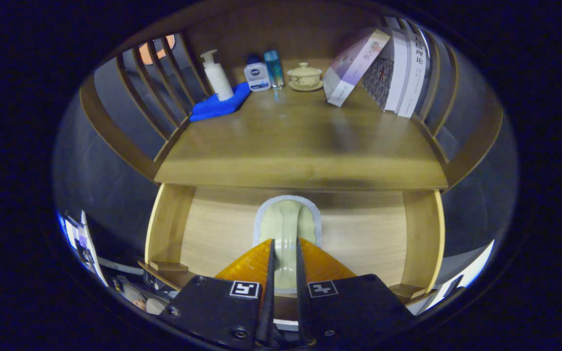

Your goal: Pull open the drawer, take out the items inside it, and place them on the countertop above the cabinet.

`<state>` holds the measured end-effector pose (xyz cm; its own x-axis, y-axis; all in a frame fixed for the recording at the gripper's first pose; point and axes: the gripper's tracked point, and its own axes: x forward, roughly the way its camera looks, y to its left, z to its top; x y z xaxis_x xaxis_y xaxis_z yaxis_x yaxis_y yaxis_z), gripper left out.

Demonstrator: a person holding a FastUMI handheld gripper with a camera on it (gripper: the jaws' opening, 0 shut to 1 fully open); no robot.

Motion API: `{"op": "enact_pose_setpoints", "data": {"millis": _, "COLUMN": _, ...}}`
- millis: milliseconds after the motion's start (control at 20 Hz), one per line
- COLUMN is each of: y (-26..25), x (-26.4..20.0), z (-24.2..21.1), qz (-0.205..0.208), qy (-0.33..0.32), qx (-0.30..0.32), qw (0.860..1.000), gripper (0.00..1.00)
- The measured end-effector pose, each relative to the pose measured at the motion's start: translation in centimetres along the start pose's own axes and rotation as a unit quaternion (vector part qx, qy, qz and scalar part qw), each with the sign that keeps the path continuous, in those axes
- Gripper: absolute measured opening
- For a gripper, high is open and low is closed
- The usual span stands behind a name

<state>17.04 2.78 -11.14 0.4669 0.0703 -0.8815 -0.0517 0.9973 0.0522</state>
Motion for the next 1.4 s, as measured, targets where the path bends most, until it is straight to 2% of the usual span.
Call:
{"op": "enact_pose_setpoints", "data": {"millis": 400, "y": 0.4, "x": -1.7, "z": 4.9, "qz": 0.01, "qy": -0.021, "qx": 0.024, "qw": 0.999, "gripper": 0.23}}
{"op": "enact_pose_setpoints", "data": {"millis": 850, "y": 0.1, "x": 2.0, "z": 10.8, "qz": -0.01, "qy": -0.016, "qx": 0.036, "qw": 0.999, "gripper": 0.23}}
{"op": "enact_pose_setpoints", "data": {"millis": 1100, "y": -0.3, "x": 4.0, "z": 13.6, "qz": -0.03, "qy": -0.022, "qx": 0.023, "qw": 0.999, "gripper": 0.23}}
{"op": "enact_pose_setpoints", "data": {"millis": 1400, "y": 0.7, "x": 6.2, "z": 14.6, "qz": -0.02, "qy": -0.025, "qx": 0.033, "qw": 0.999, "gripper": 0.23}}
